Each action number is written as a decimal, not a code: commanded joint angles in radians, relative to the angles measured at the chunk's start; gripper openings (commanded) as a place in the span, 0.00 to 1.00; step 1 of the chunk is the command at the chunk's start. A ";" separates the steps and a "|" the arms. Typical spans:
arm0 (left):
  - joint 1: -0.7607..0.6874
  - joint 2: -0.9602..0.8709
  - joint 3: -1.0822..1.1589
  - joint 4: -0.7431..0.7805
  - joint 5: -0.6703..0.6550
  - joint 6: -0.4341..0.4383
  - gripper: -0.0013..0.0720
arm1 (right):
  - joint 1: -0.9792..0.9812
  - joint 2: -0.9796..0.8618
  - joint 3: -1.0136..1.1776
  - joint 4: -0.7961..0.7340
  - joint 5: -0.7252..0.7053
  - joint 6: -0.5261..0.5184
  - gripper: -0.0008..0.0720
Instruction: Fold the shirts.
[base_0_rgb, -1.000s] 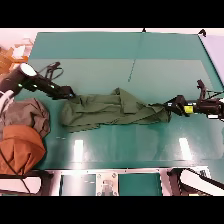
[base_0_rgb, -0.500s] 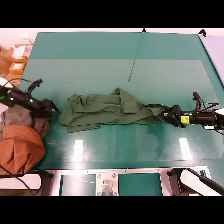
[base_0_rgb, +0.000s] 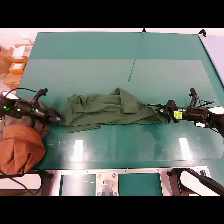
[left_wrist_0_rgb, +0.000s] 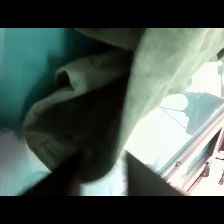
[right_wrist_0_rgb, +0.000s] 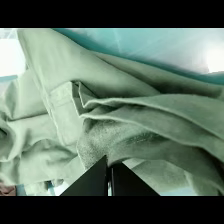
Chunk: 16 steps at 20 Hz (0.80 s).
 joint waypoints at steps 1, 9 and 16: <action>0.001 0.000 -0.039 -0.014 -0.022 0.027 0.06 | 0.007 0.002 0.007 0.016 -0.002 -0.002 0.03; 0.001 0.184 0.397 -0.689 -0.239 -0.018 0.05 | -0.126 0.083 0.713 0.041 0.257 0.066 0.03; 0.001 0.407 1.107 -0.975 0.065 -0.045 0.05 | -0.424 0.279 1.302 0.025 0.169 0.102 0.03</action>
